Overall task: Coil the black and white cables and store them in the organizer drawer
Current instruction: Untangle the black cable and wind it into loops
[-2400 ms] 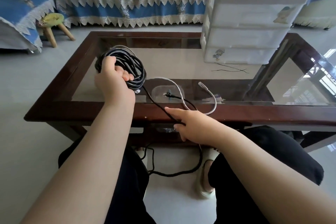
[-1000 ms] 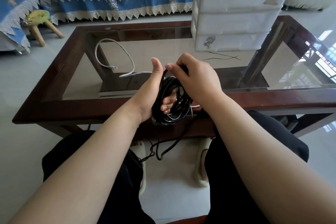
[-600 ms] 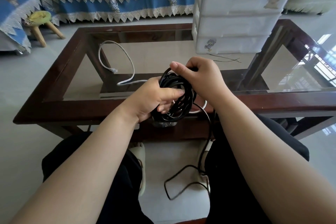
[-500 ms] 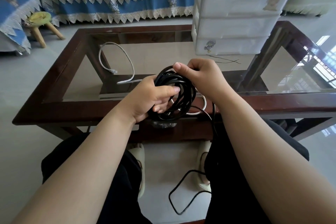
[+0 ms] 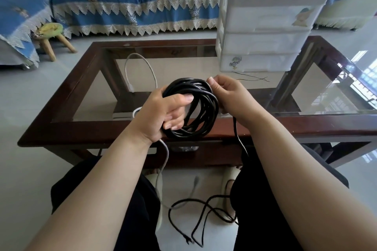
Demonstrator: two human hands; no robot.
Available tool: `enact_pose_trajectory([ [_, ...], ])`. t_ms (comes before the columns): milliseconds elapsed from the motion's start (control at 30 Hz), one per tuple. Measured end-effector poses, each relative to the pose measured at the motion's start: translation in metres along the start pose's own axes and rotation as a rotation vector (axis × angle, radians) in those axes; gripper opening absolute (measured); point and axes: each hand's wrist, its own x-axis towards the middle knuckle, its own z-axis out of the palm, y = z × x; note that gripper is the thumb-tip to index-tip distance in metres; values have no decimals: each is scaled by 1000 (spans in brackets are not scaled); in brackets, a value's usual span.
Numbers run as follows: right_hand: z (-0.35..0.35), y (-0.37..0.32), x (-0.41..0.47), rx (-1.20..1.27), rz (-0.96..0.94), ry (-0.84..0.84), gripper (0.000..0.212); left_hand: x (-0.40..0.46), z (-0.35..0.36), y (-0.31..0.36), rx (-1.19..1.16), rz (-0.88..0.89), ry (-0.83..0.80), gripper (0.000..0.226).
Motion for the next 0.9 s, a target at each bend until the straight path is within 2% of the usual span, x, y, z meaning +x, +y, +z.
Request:
enact_pose_trajectory([
  [133,2,0,0,43,-47,104,37,1,-1,4,-24,15,29,42],
  [267,8,1,-3,104,43,22,32,5,-9,4,-81,21,147,46],
  [333,13,4,-4,97,91,-37,23,6,-12,4,-167,20,220,46],
  [400,18,7,-6,27,117,-76,13,9,-17,5,-299,21,315,43],
  [500,23,10,-11,-205,138,-125,34,14,-24,6,-438,20,469,39],
  [633,33,11,-18,-500,107,-192,31,21,-35,5,-636,2,713,39],
  [733,35,10,-23,-631,76,-179,27,24,-41,6,-683,17,889,38],
  [800,35,6,-27,-677,43,-185,31,27,-44,6,-681,20,988,38],
  [900,36,3,-32,-674,66,-294,41,29,-46,5,-625,20,1104,32],
])
